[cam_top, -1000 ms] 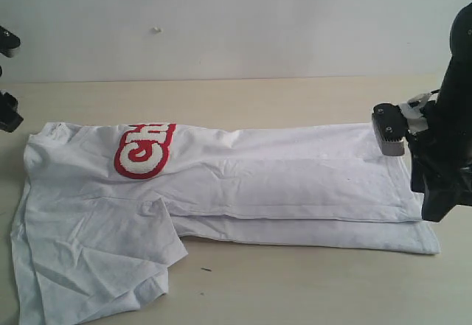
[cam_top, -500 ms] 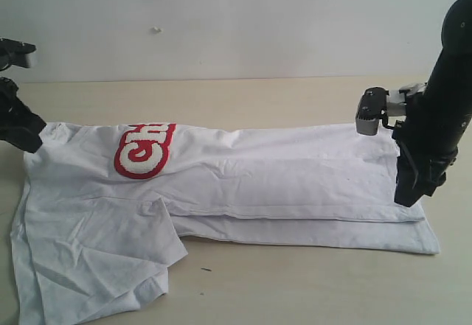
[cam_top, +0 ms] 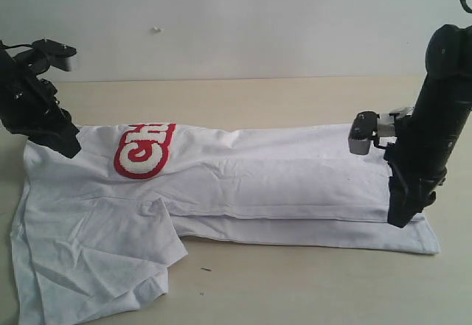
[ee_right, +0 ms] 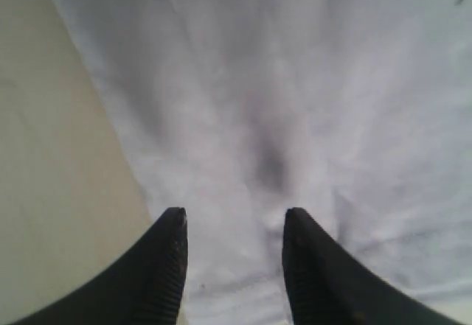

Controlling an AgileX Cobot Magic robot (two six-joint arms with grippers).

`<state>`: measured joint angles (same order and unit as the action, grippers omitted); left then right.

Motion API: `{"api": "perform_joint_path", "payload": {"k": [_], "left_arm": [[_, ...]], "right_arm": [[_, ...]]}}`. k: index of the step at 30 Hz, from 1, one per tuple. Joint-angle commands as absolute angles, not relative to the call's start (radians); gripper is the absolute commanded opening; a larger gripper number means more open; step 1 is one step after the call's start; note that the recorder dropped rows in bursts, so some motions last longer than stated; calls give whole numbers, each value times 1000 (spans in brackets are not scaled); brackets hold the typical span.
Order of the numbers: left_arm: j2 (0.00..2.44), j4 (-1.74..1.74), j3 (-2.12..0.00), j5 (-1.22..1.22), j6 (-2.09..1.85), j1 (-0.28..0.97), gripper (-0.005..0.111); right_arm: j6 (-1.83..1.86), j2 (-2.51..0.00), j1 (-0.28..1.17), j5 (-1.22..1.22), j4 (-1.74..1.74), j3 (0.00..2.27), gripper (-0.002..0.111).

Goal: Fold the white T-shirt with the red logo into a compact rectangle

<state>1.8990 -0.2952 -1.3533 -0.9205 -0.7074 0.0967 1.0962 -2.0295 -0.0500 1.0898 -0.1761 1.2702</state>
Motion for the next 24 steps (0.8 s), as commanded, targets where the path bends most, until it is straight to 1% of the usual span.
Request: {"api": "perform_joint_path", "payload": {"k": [1,5,9,17,21,24], "left_arm": [[1890,-300,-1352,-915,-713,101,35],[1890,-300,-1352,-915,-713,101,35],[1890,-300,-1352,-910,-713,101,35],[1890,-306,-1352,-912,-713,101,35],[1890,-319,-1352,-917,-711,101,35],[1890,-332,-1352,-920,-711,101,35]], "right_arm": [[1086,-2027,-47,1085,-295,1272,41],[1062,-2027,-47,1085,-315,1272,41],[833,-2025,-47,1133,-313,1272,41],[826,-1983,-47,1158,-322,1272,42],[922,-1958,-47,1146,-211,1272,46],[911,-1939,-41,1071,-91,1272,48]]}}
